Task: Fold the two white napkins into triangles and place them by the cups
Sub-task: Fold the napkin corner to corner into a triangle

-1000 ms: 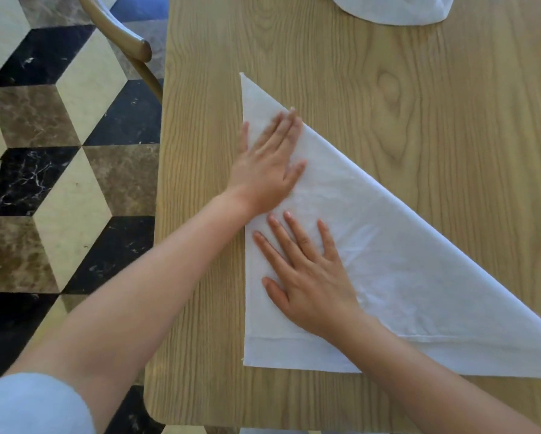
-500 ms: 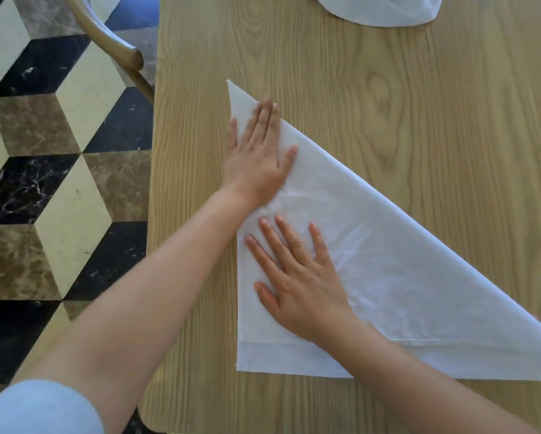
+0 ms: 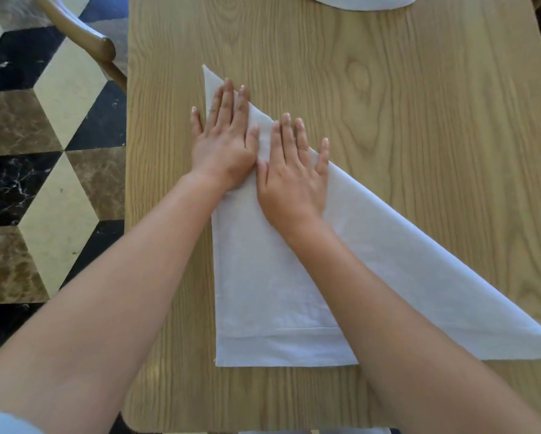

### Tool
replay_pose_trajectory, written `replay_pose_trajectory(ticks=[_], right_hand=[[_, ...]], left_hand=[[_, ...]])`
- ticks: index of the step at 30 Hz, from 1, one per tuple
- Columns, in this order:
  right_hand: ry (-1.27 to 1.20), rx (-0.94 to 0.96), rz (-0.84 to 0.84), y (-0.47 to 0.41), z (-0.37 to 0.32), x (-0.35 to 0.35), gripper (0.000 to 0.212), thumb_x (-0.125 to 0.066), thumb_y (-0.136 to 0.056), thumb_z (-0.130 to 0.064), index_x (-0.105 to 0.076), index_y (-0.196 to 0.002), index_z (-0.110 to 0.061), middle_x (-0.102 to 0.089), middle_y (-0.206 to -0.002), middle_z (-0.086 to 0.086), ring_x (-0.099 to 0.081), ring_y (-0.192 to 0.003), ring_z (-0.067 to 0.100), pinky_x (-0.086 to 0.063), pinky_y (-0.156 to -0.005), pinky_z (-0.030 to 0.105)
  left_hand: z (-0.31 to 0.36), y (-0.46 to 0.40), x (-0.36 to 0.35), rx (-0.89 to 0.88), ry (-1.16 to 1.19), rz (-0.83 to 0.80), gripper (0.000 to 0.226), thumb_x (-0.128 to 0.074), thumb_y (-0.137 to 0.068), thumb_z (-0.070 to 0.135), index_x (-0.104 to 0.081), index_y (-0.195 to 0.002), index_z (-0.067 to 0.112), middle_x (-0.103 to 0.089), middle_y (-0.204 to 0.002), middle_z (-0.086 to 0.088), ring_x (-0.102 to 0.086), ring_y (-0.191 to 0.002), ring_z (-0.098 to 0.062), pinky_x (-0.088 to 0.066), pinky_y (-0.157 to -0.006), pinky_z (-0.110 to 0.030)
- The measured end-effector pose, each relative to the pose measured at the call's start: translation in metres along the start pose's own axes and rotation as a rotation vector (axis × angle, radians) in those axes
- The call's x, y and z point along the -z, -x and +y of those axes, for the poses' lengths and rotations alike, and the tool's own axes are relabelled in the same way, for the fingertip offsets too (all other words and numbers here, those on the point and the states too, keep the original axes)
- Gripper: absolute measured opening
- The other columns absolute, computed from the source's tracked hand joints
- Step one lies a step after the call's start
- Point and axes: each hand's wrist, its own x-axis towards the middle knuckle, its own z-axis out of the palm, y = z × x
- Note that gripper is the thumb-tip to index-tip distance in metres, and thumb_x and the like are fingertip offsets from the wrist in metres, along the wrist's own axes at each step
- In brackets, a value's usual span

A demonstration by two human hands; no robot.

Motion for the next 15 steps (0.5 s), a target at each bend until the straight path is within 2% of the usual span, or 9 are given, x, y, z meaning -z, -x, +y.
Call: replay_pose_trajectory(ticks=[3, 9, 13, 15], right_hand=[[0.053, 0.016, 0.012, 0.008, 0.01, -0.007, 0.059, -0.018, -0.098, -0.041, -0.008, -0.149, -0.014, -0.005, -0.159, -0.001, 0.0, -0.145, 0.014, 0.007, -0.113, 0.049], [0.087, -0.102, 0.042, 0.068, 0.074, 0.01, 0.066, -0.02, -0.093, -0.047, -0.013, -0.149, -0.014, -0.01, -0.158, -0.002, -0.007, -0.145, 0.014, -0.001, -0.114, 0.051], [0.122, -0.251, 0.014, 0.119, 0.123, 0.028, 0.068, -0.017, -0.092, -0.05, -0.007, -0.149, -0.015, -0.004, -0.158, -0.003, -0.001, -0.144, 0.012, 0.002, -0.114, 0.05], [0.113, -0.313, 0.0, 0.133, 0.136, 0.035, 0.069, -0.011, -0.09, -0.052, 0.0, -0.149, -0.016, 0.004, -0.157, -0.005, 0.006, -0.143, 0.01, 0.006, -0.114, 0.051]], left_hand=[[0.001, 0.001, 0.0, 0.0, 0.005, 0.027, 0.058, -0.021, -0.097, 0.041, -0.002, -0.15, 0.025, 0.005, -0.159, -0.001, 0.006, -0.145, -0.012, 0.007, -0.115, -0.05], [0.0, -0.002, 0.003, 0.008, -0.029, 0.027, 0.072, -0.02, -0.087, 0.063, -0.003, -0.149, 0.031, 0.006, -0.159, -0.004, 0.007, -0.145, -0.015, 0.007, -0.114, -0.053], [-0.002, -0.003, 0.008, -0.018, -0.046, -0.023, 0.078, -0.026, -0.086, 0.067, 0.0, -0.149, 0.03, 0.009, -0.159, -0.005, 0.009, -0.145, -0.015, 0.006, -0.114, -0.055], [0.003, 0.0, 0.011, 0.038, -0.089, -0.015, 0.073, -0.02, -0.09, 0.063, 0.003, -0.149, 0.028, 0.012, -0.158, -0.003, 0.011, -0.145, -0.014, 0.009, -0.112, -0.059]])
